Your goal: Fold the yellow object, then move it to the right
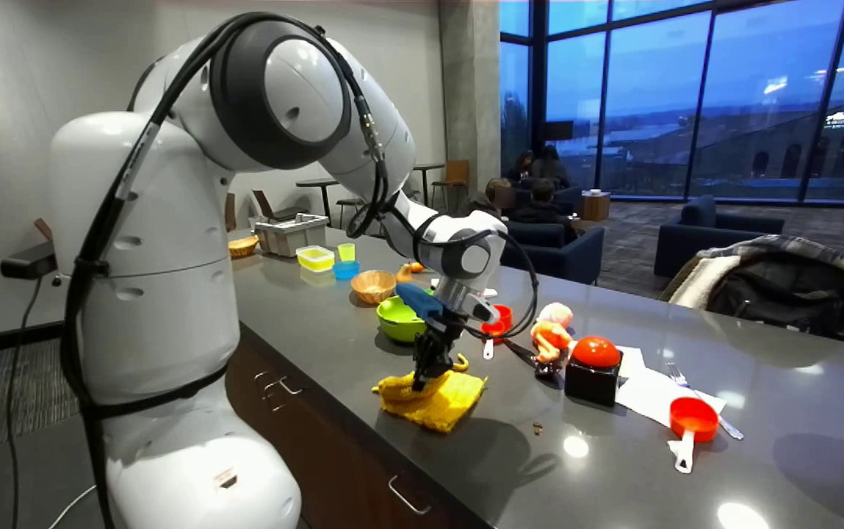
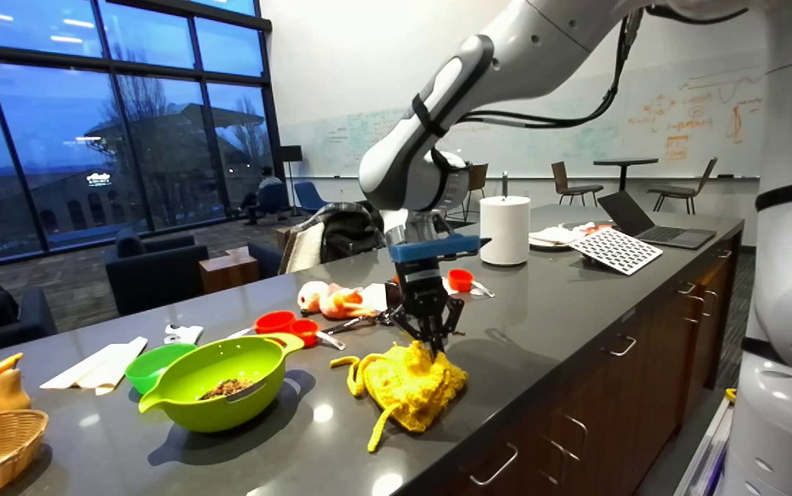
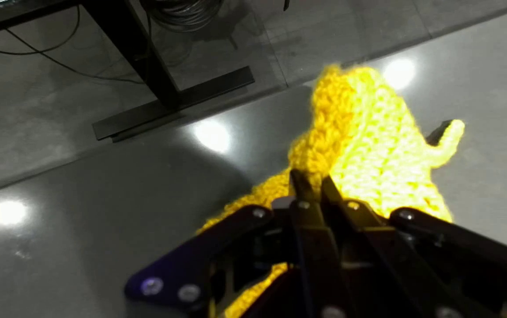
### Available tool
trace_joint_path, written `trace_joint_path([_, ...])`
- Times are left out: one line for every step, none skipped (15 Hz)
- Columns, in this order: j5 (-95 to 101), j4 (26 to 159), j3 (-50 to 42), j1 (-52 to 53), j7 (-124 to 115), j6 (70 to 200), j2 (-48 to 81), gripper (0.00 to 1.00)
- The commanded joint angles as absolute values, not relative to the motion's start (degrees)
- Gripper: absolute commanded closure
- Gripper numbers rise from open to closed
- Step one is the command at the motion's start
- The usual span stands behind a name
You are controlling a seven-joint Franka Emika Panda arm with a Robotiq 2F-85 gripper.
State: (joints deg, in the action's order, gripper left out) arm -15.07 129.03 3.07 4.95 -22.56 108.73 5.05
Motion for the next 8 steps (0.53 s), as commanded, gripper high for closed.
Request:
trace_joint_path([-14.3, 131.3, 2.0, 3.6, -20.8, 109.8, 5.2, 0.98])
trace_joint_path([-13.6, 131.1, 1.9, 3.5, -20.9, 109.4, 5.3, 0.98])
trace_joint_path([-12.9, 130.4, 1.8, 3.5, -21.4, 108.7, 5.7, 0.98])
trace_joint_path([-12.2, 129.6, 1.8, 3.6, -21.7, 108.5, 6.2, 0.98])
trace_joint_path([-11.6, 128.9, 1.9, 3.8, -21.8, 108.1, 6.7, 0.71])
trace_joint_path([-11.0, 128.0, 2.1, 4.0, -22.0, 107.4, 7.1, 0.68])
trace_joint_path([-10.4, 127.3, 2.3, 4.3, -22.2, 107.2, 7.5, 0.64])
trace_joint_path([-9.8, 126.4, 2.6, 4.7, -22.6, 106.5, 7.6, 0.57])
